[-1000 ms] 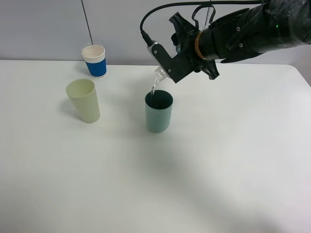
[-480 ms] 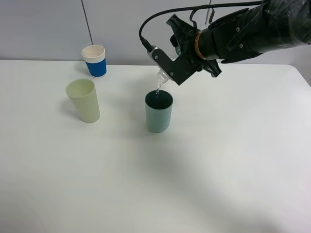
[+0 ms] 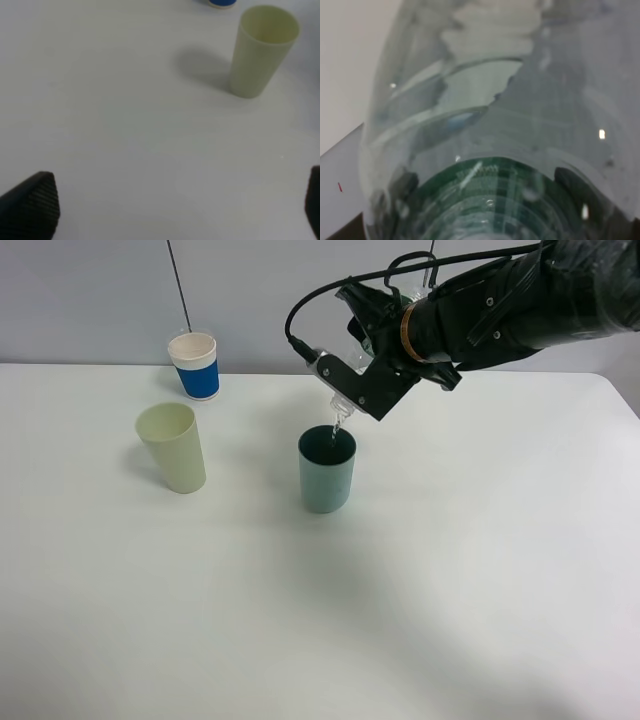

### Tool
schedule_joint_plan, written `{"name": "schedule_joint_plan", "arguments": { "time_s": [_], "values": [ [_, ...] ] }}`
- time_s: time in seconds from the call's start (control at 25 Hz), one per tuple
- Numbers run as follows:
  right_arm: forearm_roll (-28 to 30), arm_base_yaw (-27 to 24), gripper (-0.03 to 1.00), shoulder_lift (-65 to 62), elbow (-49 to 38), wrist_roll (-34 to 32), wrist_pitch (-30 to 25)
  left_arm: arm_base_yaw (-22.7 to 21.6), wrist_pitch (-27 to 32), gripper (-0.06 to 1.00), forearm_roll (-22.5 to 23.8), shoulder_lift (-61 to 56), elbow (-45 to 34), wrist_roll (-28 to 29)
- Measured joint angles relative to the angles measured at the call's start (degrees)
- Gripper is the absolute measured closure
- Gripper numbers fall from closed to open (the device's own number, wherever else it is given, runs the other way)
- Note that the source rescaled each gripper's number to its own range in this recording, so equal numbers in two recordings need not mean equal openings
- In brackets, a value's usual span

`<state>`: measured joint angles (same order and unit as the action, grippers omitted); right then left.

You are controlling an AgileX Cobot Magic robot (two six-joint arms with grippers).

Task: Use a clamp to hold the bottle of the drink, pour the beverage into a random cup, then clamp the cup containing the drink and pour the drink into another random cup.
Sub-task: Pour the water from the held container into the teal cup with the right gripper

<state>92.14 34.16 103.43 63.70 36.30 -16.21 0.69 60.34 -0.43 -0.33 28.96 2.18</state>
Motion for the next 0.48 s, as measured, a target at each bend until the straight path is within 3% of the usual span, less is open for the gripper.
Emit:
{"name": "schedule_joint_plan", "arguments": {
  "time_s": [0.48],
  "values": [
    [3.15, 0.25, 0.92, 0.00, 0.00, 0.78, 0.45, 0.00, 0.00, -0.06, 0.00, 0.00, 0.00, 0.00]
  ]
}}
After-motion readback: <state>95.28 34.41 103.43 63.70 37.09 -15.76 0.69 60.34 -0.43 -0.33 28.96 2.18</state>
